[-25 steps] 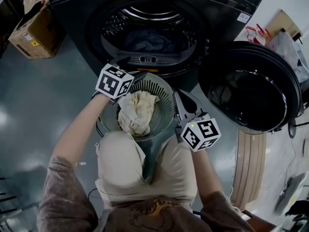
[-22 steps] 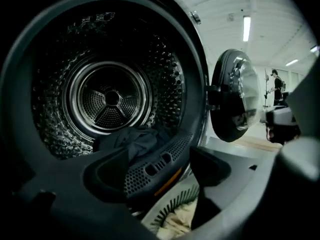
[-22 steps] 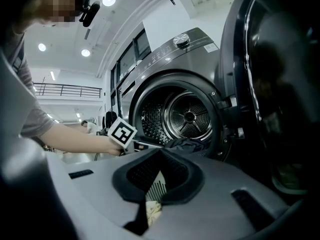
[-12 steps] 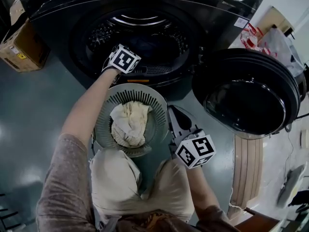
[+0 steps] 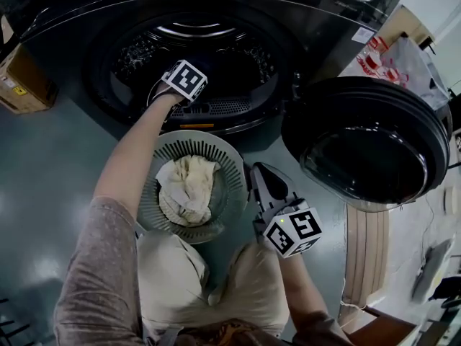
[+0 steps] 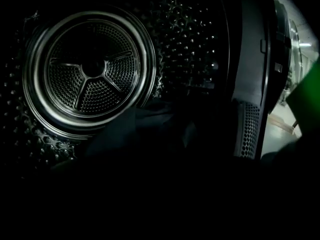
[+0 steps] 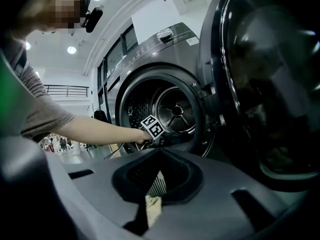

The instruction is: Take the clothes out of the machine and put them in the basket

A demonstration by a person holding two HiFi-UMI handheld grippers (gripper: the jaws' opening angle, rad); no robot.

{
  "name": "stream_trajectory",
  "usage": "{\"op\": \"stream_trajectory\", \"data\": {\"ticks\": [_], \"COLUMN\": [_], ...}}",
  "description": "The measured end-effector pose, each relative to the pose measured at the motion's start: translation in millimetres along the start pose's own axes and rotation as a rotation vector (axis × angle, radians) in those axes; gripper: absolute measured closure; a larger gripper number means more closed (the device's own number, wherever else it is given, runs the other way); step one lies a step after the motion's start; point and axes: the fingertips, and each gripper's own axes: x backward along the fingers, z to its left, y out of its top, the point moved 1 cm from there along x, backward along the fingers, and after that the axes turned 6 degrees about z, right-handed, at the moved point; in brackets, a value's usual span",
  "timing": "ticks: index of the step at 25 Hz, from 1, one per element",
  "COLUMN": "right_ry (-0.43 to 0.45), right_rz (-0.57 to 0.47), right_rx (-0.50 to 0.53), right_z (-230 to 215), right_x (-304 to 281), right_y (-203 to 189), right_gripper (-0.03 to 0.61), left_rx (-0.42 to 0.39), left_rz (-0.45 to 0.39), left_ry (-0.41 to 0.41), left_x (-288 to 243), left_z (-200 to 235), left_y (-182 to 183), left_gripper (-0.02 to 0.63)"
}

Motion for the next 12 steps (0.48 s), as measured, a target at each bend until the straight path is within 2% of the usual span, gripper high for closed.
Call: {"op": "stream_trajectory", "data": {"ticks": [2, 4, 6, 8, 12], "right_ry": [0.001, 0.001, 0.001, 0.002, 0.006], "right_rz": [0.004, 0.01, 0.013, 0.014, 0.009], "right_rx": [0.0, 0.002, 0.005, 0.011, 0.022], "right_z": [0.4, 1.1, 1.6, 1.3, 0.5], "right_x": [-0.4, 0.0, 1.3, 3.0, 7.4], "right_y": [-1.1, -3.1, -4.3, -3.5, 0.6], "right_gripper": [0.58, 0.58, 0.581, 0.58, 0.58], "left_rx": [-0.019, -0.031, -0.027, 0.018, 0.117], "left_rz": [0.001, -0.028, -0.06, -0.081, -0.148], "left_ry": [0.027, 0.075, 0.114, 0.146, 0.107], "left_x": [2.1, 8.6, 15.6, 25.4, 55.9], "left_z": [1.5, 6.0, 10.5, 18.2, 16.0], "left_y": [-0.7, 0.0, 0.0, -1.5, -1.7], "left_gripper": [0.381, 0.522, 0.555, 0.567, 0.574]}}
